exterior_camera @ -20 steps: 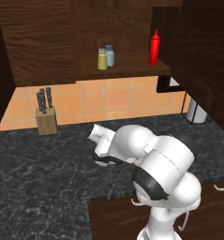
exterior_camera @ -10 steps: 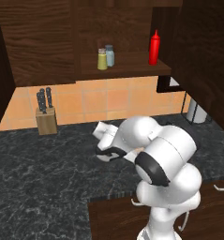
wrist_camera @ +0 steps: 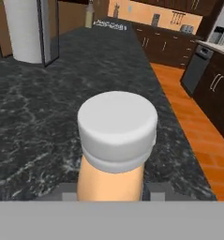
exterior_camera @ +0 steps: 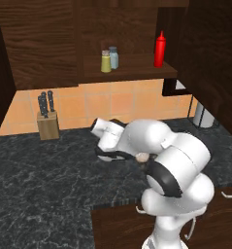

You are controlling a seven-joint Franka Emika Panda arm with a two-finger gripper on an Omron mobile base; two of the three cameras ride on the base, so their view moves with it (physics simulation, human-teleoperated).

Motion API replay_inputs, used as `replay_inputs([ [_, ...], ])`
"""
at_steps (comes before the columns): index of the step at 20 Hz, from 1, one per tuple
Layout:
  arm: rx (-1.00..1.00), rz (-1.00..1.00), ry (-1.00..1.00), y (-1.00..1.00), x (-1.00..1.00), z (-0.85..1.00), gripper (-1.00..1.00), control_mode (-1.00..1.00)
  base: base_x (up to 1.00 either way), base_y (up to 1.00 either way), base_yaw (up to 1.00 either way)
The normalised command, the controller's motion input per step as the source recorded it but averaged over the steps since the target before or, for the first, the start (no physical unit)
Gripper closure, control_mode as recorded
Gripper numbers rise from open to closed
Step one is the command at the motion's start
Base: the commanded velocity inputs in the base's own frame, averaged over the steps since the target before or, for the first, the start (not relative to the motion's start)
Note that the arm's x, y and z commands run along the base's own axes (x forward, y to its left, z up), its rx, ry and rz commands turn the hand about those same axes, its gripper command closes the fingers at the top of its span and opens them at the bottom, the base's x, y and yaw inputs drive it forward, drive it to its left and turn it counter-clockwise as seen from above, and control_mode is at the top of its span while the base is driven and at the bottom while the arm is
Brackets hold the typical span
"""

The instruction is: Put the shaker and condiment bottle from the counter next to their counterparts in the cabinet.

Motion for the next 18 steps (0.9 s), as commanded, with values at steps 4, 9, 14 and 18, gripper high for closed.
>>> replay_inputs([
  [4, 0.0, 0.4, -0.16, 0.0, -0.68, 0.64, 1.0, -1.0, 0.0, 0.0, 0.0],
  [9, 0.0, 0.21, -0.18, 0.0, -0.97, 0.62, 1.0, -1.0, 0.0, 0.0, 0.0],
  [14, 0.0, 0.17, -0.13, 0.0, -0.7, 0.82, 1.0, -1.0, 0.0, 0.0, 0.0],
  [18, 0.01, 0.22, -0.04, 0.0, -0.43, 0.74, 1.0, -1.0, 0.0, 0.0, 0.0],
])
